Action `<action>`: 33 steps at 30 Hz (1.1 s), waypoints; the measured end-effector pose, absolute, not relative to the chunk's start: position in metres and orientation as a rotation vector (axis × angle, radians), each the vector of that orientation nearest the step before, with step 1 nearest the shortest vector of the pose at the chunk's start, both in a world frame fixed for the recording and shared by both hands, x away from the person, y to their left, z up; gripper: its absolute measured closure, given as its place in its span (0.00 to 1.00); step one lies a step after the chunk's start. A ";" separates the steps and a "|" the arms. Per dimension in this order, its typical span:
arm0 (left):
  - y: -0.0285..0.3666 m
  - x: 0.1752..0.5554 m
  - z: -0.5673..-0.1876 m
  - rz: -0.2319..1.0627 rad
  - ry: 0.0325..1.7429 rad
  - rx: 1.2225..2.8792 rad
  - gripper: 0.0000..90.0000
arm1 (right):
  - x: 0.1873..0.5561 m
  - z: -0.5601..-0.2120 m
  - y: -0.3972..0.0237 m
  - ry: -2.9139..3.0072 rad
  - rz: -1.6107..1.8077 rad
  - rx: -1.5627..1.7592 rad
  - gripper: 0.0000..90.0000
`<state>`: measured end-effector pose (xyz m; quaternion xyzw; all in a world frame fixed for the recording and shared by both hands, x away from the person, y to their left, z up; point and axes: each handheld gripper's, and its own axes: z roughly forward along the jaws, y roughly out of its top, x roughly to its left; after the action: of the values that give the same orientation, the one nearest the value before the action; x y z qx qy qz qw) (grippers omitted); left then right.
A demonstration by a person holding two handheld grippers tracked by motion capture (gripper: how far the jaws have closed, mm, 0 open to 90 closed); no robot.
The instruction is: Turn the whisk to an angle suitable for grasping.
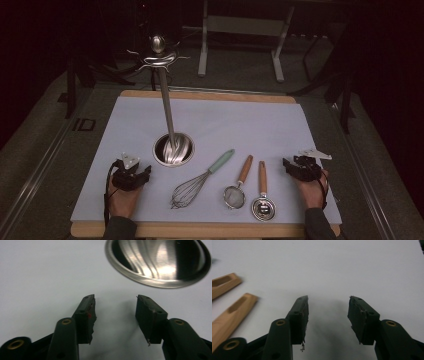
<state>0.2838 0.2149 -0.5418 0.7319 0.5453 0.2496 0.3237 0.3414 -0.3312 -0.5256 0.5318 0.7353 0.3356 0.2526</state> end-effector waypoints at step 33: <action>0.222 0.279 -0.540 0.590 1.227 1.935 0.81 | 0.336 -0.508 -0.280 2.286 0.939 1.235 0.79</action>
<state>0.2787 0.2224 -0.5402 0.7572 0.4801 0.2309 0.3780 0.3355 -0.2798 -0.5079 0.4392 0.8126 0.3338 0.1883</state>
